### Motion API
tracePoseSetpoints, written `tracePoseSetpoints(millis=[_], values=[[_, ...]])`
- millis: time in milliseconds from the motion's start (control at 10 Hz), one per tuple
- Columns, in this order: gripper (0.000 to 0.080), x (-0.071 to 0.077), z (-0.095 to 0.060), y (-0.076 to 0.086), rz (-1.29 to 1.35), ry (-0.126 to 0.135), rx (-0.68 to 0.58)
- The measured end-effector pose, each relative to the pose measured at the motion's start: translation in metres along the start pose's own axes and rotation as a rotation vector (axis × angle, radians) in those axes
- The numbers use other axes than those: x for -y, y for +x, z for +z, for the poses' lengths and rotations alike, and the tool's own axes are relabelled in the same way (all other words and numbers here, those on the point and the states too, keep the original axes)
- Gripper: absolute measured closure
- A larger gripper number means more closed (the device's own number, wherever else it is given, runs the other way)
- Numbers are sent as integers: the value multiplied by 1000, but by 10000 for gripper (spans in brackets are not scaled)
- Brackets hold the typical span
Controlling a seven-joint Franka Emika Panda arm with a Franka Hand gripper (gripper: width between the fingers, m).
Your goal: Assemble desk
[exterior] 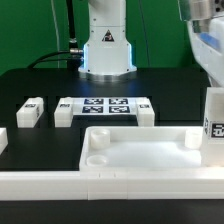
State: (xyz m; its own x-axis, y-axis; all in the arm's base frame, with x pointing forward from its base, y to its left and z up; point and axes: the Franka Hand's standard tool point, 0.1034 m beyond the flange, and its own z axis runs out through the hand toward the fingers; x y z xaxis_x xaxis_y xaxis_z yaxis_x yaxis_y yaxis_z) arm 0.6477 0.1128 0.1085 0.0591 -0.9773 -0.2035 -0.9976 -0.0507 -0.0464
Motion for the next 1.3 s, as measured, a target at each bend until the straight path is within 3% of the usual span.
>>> tracePoseSetpoints(millis=[100,200,600,800,1000,1200,1300], values=[[172,1,0,-4,-132,0,-8],[156,1,0,-6,-240,-3,-11],[150,1,0,-4,-523,-4,-14],[150,4,-4,9,-971,-43,-80],[150,4,-4,8,-1009,-47,-83],[178,4,-4,8,-961,-45,-83],[357,4,-4,8,-910,-43,-83]])
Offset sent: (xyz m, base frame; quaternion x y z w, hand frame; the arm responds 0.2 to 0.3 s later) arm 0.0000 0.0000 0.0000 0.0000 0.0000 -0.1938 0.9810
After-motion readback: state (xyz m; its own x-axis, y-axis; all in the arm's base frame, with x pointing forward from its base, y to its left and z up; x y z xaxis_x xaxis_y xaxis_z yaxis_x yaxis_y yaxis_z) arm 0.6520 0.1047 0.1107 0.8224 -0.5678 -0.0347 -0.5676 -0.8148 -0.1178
